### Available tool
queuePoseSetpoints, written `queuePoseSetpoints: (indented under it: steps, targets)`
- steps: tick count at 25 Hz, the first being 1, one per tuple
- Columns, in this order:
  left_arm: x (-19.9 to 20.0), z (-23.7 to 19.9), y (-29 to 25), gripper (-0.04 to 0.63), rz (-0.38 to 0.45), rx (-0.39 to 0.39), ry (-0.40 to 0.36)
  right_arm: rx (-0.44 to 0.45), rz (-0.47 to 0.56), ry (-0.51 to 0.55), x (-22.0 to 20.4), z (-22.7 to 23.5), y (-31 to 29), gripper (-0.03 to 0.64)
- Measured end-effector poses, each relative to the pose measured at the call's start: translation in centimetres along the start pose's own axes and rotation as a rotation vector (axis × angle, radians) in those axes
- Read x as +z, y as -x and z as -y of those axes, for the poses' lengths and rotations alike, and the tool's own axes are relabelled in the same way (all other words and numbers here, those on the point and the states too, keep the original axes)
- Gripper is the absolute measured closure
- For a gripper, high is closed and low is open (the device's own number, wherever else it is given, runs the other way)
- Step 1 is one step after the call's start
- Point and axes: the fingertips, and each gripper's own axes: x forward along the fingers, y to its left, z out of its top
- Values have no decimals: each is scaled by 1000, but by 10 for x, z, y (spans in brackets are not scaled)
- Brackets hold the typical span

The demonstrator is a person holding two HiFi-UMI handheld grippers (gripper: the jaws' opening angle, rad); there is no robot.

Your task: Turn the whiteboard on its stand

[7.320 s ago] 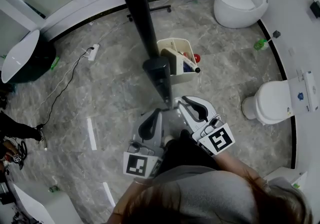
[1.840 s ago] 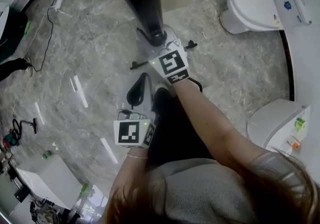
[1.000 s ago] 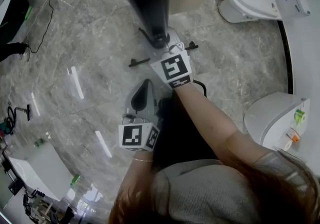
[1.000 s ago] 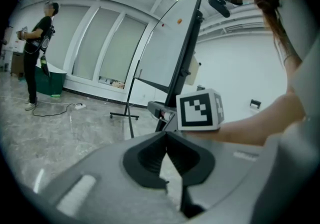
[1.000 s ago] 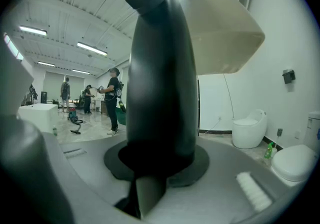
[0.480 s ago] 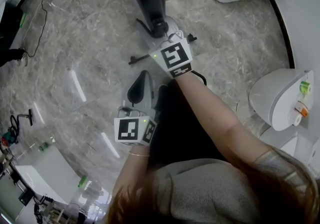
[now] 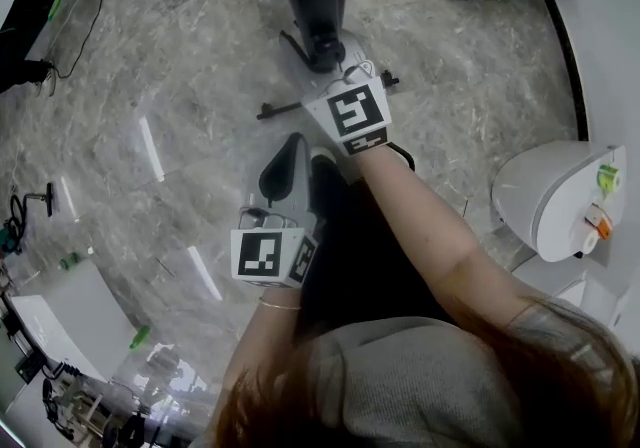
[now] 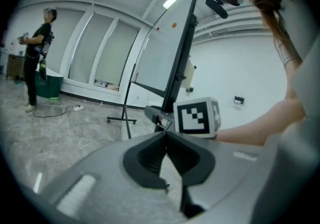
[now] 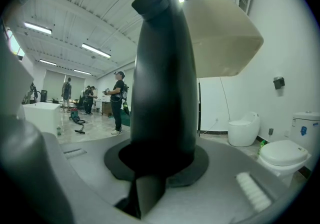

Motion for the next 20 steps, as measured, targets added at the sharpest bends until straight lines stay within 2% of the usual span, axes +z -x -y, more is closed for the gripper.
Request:
queuePoseSetpoints:
  steps: [6, 11, 16, 20]
  targets:
    - [-40, 28, 49, 595, -7, 70, 51, 38, -3, 1, -6, -30, 38, 534]
    - [-62, 33, 84, 595, -18, 112, 87, 58, -5, 7, -7, -53, 58, 535]
    - [-71, 30, 105, 595, -26, 103, 102, 60, -14, 4, -10, -70, 75, 535]
    - [-72, 32, 113, 595, -14, 51, 84, 44, -7, 8, -9, -70, 76, 535]
